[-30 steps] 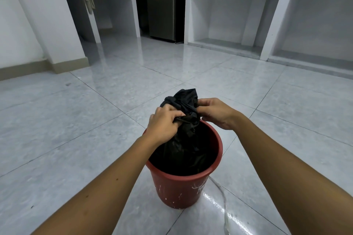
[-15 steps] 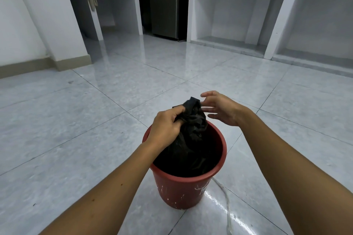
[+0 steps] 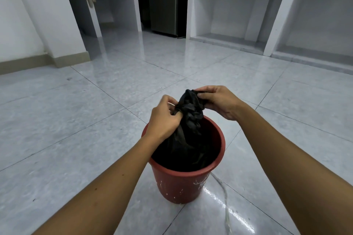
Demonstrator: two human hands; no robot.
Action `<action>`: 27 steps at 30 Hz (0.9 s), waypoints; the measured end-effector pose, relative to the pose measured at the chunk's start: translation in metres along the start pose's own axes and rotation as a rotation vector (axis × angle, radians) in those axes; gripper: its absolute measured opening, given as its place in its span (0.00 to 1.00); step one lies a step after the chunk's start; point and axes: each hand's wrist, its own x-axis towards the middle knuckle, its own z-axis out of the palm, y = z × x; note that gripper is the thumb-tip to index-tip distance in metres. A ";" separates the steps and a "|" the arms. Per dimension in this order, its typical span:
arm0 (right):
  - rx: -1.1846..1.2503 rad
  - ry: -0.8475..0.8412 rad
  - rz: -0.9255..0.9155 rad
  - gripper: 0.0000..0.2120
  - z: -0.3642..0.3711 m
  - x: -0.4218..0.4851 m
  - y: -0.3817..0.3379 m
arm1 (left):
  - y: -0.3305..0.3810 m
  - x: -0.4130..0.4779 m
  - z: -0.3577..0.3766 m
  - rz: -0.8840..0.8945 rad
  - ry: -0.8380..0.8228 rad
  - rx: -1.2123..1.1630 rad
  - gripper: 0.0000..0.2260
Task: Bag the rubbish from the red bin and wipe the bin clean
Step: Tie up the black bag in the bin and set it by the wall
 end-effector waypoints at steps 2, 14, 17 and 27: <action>-0.047 -0.083 -0.005 0.10 0.002 -0.005 -0.005 | -0.001 0.002 0.001 -0.091 0.082 -0.025 0.11; -0.767 0.043 -0.366 0.13 0.029 -0.010 0.013 | 0.012 0.015 -0.013 -0.446 0.023 -0.531 0.14; -0.717 0.111 -0.349 0.09 0.032 -0.011 0.020 | 0.008 0.015 -0.024 -0.541 -0.103 -0.667 0.09; -0.189 -0.192 -0.101 0.08 0.012 -0.017 0.021 | -0.007 0.015 -0.027 -0.560 -0.386 -0.386 0.08</action>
